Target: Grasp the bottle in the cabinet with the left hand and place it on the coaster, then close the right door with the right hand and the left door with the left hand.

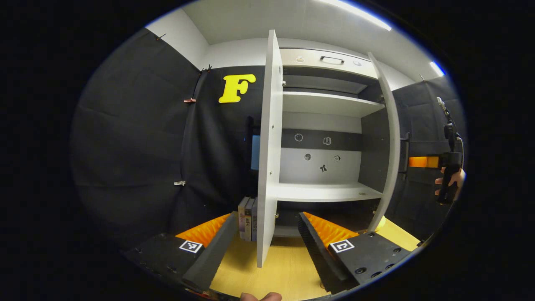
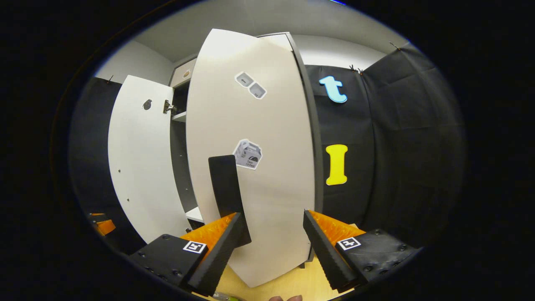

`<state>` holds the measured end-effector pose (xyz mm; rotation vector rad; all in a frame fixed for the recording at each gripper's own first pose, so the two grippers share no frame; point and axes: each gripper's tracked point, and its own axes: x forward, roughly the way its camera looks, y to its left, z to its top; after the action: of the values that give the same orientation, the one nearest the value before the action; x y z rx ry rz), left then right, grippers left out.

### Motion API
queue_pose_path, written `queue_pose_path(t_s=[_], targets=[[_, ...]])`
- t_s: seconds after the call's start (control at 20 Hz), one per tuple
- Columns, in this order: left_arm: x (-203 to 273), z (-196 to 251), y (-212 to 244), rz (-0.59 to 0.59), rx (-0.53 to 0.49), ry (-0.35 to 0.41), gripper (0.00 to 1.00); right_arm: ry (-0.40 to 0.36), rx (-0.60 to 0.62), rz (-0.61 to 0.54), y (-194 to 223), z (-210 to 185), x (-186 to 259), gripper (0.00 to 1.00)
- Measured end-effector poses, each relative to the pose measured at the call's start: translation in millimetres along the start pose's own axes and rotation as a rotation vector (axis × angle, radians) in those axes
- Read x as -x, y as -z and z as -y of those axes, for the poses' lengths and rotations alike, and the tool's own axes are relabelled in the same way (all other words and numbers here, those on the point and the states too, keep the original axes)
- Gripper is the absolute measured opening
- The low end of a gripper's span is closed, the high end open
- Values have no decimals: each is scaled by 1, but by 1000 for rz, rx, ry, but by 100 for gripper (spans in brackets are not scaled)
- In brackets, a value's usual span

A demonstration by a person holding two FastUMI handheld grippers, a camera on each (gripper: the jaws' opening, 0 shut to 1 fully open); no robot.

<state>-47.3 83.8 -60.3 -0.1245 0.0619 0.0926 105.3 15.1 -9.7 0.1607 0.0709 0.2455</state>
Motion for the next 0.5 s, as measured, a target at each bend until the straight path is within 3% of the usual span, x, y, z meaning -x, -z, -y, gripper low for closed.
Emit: queue_pose_path(t_s=[0.5], targets=[[-2,-20,-4,4,-21,-39,95,-23,-12,6,9,-40,-61,98]])
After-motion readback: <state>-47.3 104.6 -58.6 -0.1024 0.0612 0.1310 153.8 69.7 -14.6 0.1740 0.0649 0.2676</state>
